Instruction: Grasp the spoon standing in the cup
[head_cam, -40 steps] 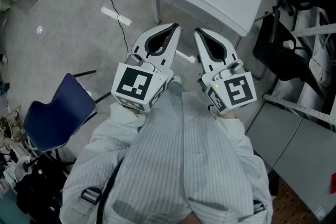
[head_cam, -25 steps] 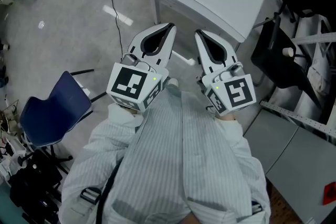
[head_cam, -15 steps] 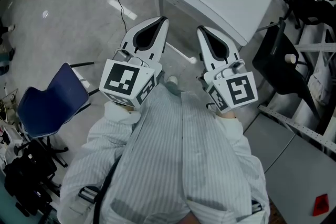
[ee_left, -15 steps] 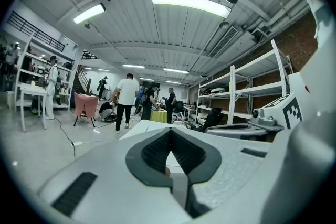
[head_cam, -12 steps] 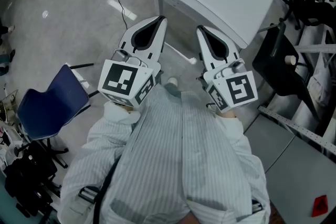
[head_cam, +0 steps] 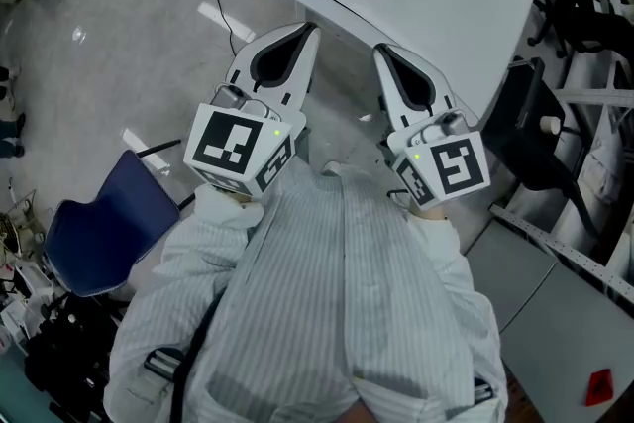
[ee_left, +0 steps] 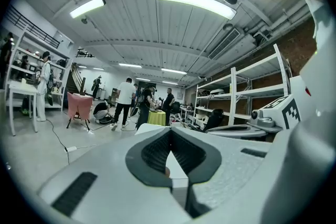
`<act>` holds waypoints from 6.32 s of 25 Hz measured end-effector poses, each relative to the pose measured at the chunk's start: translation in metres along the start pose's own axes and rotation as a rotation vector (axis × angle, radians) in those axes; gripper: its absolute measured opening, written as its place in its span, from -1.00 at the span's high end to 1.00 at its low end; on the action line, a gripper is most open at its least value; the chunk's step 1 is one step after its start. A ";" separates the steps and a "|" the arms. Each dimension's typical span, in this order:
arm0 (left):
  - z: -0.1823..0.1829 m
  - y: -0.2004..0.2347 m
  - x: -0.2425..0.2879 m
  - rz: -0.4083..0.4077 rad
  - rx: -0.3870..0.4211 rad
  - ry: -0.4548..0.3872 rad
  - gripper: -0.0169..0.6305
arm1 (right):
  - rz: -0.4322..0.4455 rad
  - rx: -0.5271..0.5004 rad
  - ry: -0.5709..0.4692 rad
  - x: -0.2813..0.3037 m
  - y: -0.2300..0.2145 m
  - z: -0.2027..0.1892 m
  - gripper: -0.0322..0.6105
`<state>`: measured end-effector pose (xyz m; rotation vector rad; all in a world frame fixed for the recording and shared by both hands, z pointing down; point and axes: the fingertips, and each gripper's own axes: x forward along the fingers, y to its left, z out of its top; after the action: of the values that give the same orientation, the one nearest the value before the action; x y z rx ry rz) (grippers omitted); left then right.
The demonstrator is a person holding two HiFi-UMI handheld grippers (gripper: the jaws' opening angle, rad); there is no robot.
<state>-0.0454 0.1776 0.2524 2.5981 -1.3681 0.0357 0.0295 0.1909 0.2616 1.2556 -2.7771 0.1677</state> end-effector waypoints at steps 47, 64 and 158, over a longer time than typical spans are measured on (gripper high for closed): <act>0.028 0.170 0.252 -0.193 0.006 0.093 0.93 | -0.233 0.062 0.077 0.214 -0.210 0.012 0.87; 0.029 0.147 0.327 -0.267 0.041 0.137 0.93 | -0.277 0.091 0.078 0.209 -0.276 0.010 0.87; -0.082 0.155 0.307 -0.369 0.028 0.398 0.93 | -0.347 0.453 0.214 0.208 -0.271 -0.119 0.86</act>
<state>0.0088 -0.1419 0.3946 2.6324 -0.7513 0.4874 0.1006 -0.1251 0.4232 1.6727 -2.3663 0.8821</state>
